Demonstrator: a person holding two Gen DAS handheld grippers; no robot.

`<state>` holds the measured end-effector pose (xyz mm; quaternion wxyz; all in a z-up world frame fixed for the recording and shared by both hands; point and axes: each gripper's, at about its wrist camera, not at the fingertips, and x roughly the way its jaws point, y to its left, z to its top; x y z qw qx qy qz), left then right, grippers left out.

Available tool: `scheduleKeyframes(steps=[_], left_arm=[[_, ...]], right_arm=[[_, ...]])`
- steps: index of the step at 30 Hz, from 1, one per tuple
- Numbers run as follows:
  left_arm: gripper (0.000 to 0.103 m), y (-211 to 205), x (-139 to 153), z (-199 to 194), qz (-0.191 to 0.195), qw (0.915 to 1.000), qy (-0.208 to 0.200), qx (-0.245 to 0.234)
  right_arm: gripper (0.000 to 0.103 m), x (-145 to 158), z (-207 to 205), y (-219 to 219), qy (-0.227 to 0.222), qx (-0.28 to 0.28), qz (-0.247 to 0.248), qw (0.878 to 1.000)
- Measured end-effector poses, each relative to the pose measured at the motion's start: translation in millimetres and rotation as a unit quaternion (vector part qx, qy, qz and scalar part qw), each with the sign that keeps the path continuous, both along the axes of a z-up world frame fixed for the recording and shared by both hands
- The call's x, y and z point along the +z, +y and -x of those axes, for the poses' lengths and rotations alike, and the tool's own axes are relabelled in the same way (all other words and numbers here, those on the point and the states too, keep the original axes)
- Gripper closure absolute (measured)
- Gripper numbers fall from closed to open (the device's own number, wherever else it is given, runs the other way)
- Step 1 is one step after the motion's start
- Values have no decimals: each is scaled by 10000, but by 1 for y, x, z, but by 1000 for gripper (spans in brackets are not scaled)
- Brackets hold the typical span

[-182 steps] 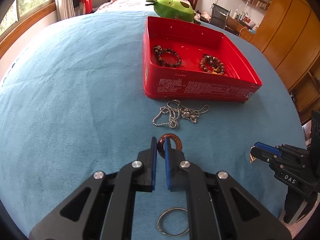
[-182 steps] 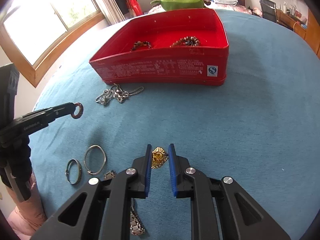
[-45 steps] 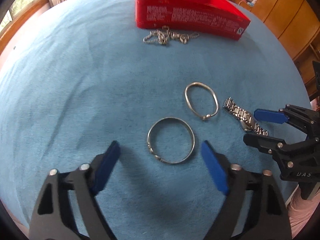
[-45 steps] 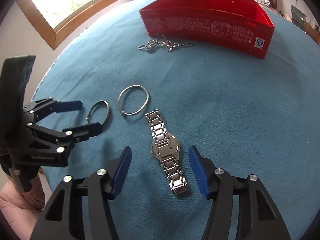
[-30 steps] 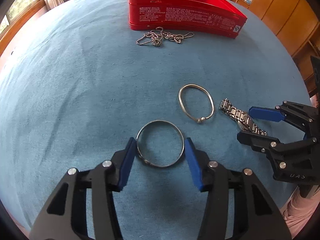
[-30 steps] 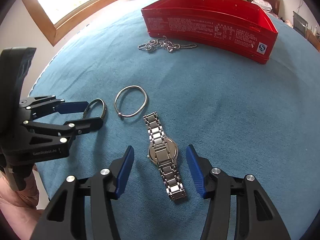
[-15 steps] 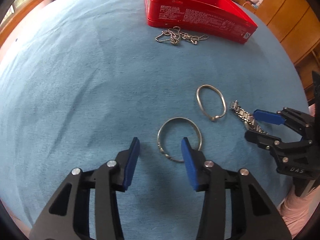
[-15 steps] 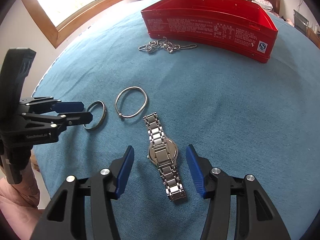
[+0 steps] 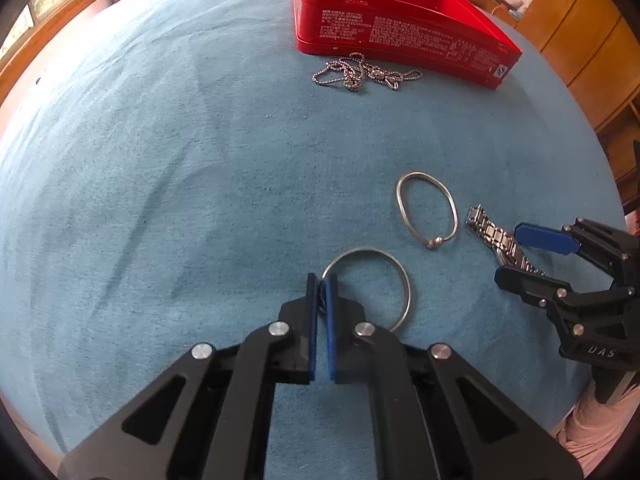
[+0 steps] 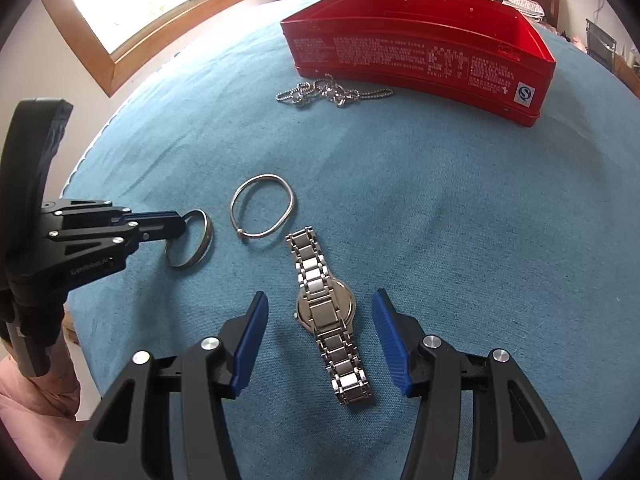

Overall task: Organize jewelry
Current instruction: 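Grasp the large silver ring with the left tool while the right tool grasps the silver wristwatch, then carry the silver ring with the left tool while the right tool carries the watch into the tray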

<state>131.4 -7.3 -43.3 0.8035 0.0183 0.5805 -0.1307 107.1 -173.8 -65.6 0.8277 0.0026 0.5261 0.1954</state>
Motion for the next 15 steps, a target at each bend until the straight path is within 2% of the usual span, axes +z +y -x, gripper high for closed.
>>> scheduleKeyframes(steps=[9, 13, 15], left_arm=[[101, 7, 6, 5, 100, 9999, -14, -27], [101, 9, 7, 1, 103, 9999, -7, -57], [101, 7, 6, -3, 108, 9999, -5, -59]], right_arm=[[53, -3, -2, 14, -54, 106, 431, 9990], [71, -3, -5, 12, -75, 50, 478, 9988], [71, -3, -6, 8, -22, 3, 335, 9994]])
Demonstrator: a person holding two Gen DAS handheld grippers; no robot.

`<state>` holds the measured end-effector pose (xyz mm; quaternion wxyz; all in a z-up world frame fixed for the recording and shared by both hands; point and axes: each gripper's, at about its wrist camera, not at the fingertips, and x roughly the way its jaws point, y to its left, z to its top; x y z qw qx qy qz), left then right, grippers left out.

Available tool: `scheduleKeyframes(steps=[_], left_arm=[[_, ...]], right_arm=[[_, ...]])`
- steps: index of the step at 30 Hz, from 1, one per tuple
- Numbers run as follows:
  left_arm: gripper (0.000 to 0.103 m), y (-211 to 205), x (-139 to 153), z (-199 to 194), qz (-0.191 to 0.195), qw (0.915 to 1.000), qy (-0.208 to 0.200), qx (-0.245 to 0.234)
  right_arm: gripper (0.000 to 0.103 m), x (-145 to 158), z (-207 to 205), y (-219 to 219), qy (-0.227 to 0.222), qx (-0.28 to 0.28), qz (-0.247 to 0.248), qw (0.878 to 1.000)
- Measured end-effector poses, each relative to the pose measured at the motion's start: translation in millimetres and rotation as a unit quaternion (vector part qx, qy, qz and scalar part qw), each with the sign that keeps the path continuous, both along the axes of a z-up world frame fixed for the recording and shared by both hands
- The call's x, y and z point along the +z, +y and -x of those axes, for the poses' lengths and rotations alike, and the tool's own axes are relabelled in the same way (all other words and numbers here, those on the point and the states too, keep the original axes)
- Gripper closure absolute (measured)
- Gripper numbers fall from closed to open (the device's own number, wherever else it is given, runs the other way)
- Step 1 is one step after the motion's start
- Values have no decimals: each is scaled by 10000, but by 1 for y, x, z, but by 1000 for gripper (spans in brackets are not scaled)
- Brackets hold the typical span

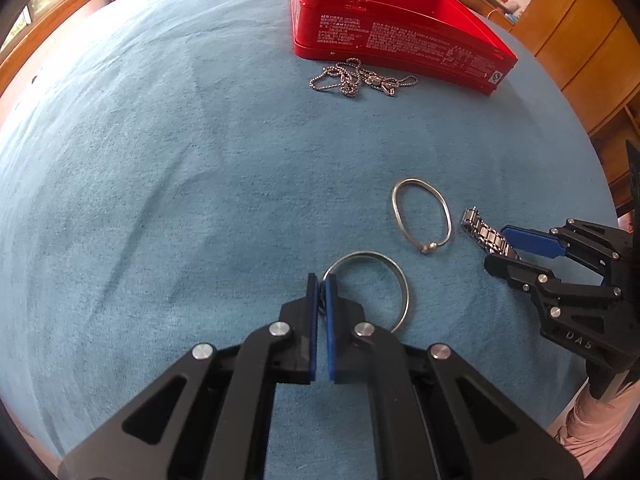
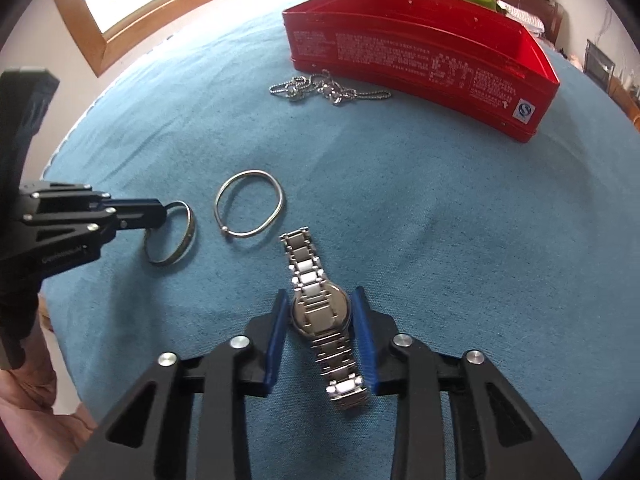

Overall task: Organize jewelry
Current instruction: 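Carry the silver ring with the left tool while the right tool carries the watch into the tray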

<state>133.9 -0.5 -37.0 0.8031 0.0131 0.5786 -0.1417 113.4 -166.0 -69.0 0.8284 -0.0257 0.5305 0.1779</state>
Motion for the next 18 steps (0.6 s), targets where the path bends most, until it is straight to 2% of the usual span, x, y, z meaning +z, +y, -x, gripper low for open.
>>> scheduleKeyframes(steps=[4, 12, 18], left_arm=[[101, -1, 6, -1, 42, 10000, -46, -25], [101, -1, 19, -4, 166, 9996, -191, -84], [101, -5, 37, -10, 231, 9990, -361, -141]], right_arm=[[71, 4, -3, -13, 134, -177, -456, 9987], [71, 29, -3, -36, 29, -354, -961, 9947], [71, 54, -7, -51, -180, -509, -1074, 9927]])
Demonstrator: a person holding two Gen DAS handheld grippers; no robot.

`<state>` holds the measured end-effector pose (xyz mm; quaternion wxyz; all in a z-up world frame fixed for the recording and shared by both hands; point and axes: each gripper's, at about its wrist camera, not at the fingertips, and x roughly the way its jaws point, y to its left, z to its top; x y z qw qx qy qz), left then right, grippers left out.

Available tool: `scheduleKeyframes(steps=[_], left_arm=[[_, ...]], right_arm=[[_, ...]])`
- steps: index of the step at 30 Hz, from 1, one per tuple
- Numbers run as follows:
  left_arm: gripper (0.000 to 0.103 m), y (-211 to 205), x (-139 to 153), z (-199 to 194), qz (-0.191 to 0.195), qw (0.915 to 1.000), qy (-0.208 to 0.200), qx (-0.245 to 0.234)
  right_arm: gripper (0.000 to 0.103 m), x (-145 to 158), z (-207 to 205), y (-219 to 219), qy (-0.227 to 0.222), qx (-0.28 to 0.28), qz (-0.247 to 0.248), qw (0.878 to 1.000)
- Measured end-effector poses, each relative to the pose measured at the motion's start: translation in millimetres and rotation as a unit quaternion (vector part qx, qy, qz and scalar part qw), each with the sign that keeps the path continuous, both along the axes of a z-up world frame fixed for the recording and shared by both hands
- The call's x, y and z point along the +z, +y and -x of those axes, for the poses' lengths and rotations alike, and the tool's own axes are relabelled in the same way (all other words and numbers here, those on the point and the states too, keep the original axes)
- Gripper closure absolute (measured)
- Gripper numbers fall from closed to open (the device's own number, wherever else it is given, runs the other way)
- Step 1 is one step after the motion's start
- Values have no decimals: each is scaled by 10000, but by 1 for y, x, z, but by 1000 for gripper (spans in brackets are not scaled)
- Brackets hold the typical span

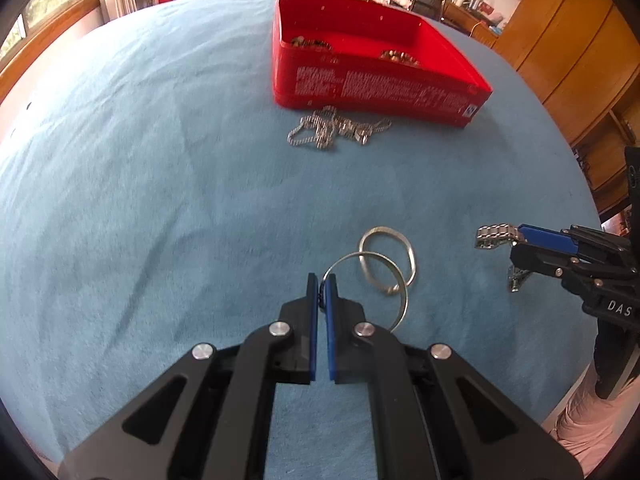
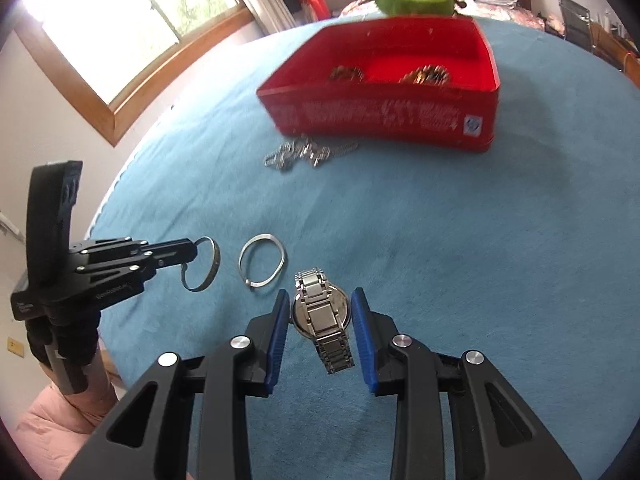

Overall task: Organize jewelry
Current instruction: 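Carry the silver ring with the left tool while the right tool carries the watch into the tray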

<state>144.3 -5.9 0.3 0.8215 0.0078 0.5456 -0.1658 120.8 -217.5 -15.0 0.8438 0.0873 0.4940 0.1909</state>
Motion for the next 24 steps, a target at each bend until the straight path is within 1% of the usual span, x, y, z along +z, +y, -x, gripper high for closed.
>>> scheduleKeyframes(steps=[5, 10, 13, 17, 20, 24], left_arm=[[101, -6, 17, -15, 33, 9999, -113, -29], [101, -18, 41, -35, 110, 9995, -306, -52], [101, -23, 56, -53, 154, 9990, -425, -18], [101, -34, 69, -85, 168, 9984, -533, 53], [101, -42, 72, -110, 180, 9982, -561, 135], [101, -57, 69, -146, 196, 9981, -561, 183]], right_arm=[[71, 21, -5, -12, -169, -142, 4, 9998], [71, 50, -20, -24, -466, -325, -61, 9984], [71, 67, -40, -32, -627, -465, -93, 9969], [71, 79, -70, -42, -746, -648, -166, 9950], [71, 84, -99, -48, -767, -749, -238, 9940], [71, 79, -137, -53, -745, -891, -226, 9930]])
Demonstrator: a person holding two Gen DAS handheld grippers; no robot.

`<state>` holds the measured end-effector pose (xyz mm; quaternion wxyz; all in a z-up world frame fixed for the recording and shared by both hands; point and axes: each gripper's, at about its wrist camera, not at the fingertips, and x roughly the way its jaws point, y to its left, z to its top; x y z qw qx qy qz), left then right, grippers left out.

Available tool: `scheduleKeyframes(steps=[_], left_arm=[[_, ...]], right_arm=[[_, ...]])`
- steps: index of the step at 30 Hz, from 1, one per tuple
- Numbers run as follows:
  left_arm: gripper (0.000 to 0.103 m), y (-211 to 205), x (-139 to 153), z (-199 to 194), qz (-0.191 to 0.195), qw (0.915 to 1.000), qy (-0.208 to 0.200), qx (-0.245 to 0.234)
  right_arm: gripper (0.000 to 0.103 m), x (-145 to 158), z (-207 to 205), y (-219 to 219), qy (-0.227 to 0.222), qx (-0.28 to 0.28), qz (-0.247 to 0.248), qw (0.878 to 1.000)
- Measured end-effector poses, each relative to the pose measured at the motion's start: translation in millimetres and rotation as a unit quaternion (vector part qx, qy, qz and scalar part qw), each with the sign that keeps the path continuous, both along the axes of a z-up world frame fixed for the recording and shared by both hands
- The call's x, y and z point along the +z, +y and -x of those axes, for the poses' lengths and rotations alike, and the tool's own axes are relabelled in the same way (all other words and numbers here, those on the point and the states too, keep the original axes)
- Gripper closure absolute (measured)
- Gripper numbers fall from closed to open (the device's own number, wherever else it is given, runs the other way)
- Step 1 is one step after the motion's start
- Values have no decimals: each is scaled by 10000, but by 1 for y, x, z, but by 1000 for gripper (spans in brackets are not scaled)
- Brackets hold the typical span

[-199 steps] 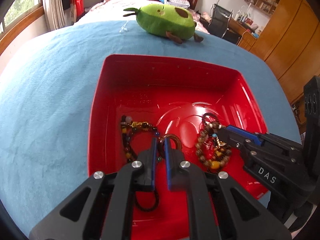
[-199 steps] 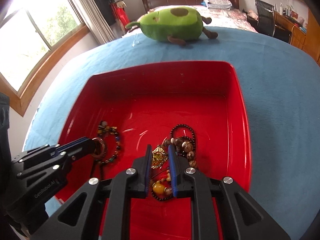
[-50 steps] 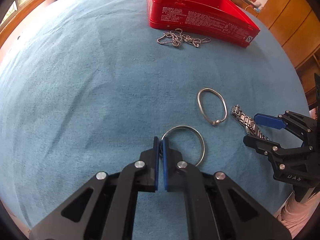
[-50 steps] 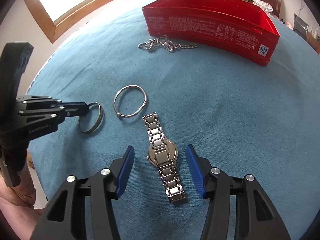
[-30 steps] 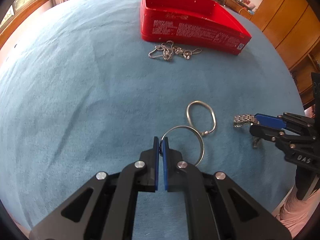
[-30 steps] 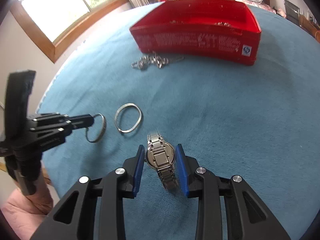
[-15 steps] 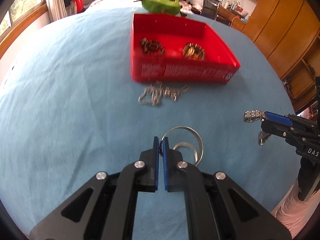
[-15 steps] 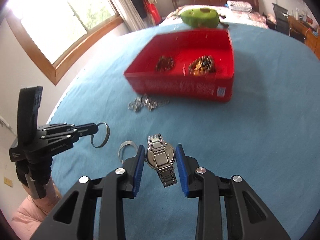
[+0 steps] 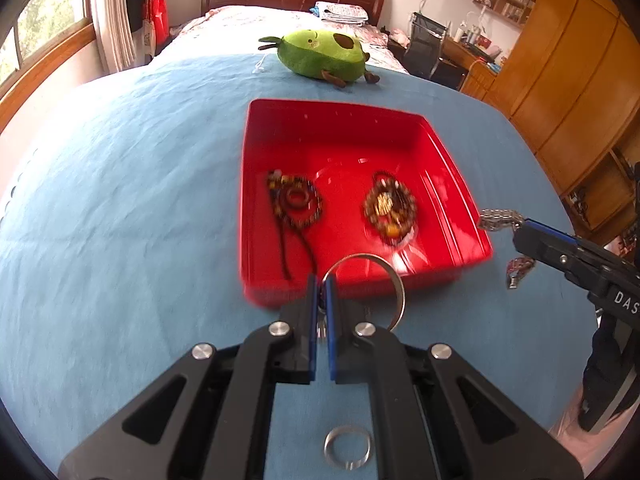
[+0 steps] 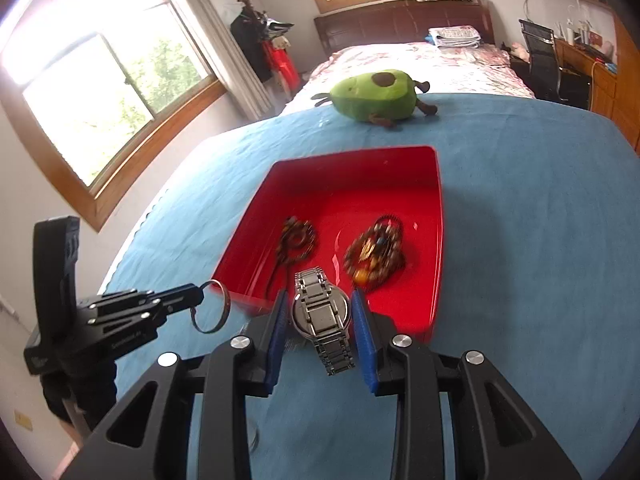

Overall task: Organize jewelry
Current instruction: 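Carry the silver ring with the left tool while the right tool carries the watch into the tray, then open the left tool to drop the ring while the right tool releases the watch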

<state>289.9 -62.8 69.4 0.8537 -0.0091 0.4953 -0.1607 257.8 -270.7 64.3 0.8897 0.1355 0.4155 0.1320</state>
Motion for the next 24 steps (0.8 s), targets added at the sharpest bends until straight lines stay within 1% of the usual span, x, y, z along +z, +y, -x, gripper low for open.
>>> scheduleKeyframes(steps=[4, 7, 12, 14, 16, 20, 21, 22, 23, 24], left_arm=[[101, -10, -9, -35, 12, 9999, 3, 155], [101, -18, -24, -61, 49, 9997, 124, 205], [100, -37, -55, -96, -115, 9988, 419, 210], [100, -42, -66, -105, -173, 9983, 523, 197], [100, -45, -72, -111, -204, 9980, 570, 170], [100, -44, -72, -115, -203, 9982, 543, 152], [99, -43, -71, -114, -208, 9983, 521, 161], [98, -42, -70, -114, -196, 9985, 485, 165], [89, -41, -67, -113, -171, 9987, 449, 155], [71, -40, -64, -110, -134, 9989, 426, 147]], right_arm=[[71, -18, -38, -5, 93, -137, 28, 9999], [71, -31, -61, -5, 169, -243, 150, 9994], [71, -61, -94, 1, 513, -208, 266, 9981], [71, -70, -102, 5, 595, -217, 366, 9973], [71, -74, -104, 9, 574, -239, 541, 9966], [71, -77, -106, 11, 580, -180, 581, 9965], [70, -77, -106, 12, 578, -170, 600, 9964], [63, -75, -105, 12, 503, -157, 562, 9970], [58, -71, -104, 12, 439, -162, 527, 9975], [56, -66, -101, 12, 347, -168, 520, 9979]])
